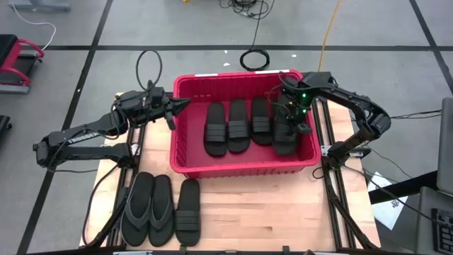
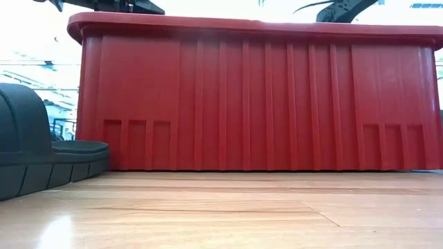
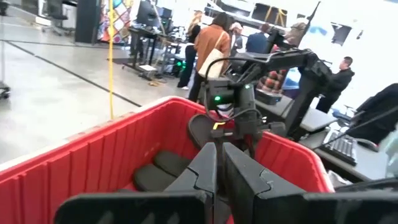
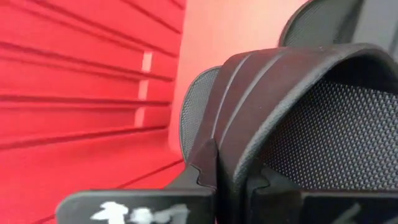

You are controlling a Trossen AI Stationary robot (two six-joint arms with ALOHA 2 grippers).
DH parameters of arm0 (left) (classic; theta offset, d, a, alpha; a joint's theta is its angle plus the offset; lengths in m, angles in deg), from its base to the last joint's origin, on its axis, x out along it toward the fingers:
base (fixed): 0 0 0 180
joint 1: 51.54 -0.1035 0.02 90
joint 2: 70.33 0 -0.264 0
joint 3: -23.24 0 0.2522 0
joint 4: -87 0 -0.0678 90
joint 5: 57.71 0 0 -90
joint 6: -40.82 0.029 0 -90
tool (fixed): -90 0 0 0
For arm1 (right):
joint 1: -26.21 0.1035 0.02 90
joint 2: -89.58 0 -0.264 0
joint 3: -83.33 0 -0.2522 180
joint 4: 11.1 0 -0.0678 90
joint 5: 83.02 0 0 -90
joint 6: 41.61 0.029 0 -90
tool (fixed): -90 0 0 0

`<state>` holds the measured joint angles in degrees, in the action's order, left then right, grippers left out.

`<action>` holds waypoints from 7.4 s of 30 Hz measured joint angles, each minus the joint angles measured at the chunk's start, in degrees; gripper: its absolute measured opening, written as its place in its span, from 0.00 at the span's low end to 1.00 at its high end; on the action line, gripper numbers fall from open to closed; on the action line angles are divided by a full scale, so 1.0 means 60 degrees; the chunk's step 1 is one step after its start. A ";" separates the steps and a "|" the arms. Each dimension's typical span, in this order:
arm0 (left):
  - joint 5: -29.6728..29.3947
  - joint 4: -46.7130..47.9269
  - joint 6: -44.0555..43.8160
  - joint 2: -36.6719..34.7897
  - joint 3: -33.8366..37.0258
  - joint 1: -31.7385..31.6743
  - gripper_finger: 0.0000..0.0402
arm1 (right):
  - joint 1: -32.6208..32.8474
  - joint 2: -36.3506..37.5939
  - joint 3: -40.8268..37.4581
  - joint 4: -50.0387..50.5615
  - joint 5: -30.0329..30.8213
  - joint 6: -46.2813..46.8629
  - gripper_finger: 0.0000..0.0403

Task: Pick and place slides into bin
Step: Put the black slide into the red bin

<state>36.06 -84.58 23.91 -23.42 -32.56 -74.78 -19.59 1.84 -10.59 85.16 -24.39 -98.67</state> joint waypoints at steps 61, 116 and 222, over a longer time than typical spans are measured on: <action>0.0653 -0.0007 0.0288 0.0000 0.0000 0.0004 0.06 | -0.0292 0.0004 -0.0862 -0.3446 0.2625 0.1401 0.50; 0.1090 0.0193 0.0232 0.0004 0.0000 0.0004 0.06 | -0.0358 0.1657 -0.0862 -0.3950 0.2984 0.4124 0.55; 0.1130 0.0637 0.0593 0.0003 0.0000 0.0004 0.06 | -0.1050 0.0058 0.0275 -0.1075 0.2360 0.4721 0.01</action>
<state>42.84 -80.76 27.47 -23.40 -32.56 -74.76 -25.89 2.19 -8.94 78.71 -10.23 -70.34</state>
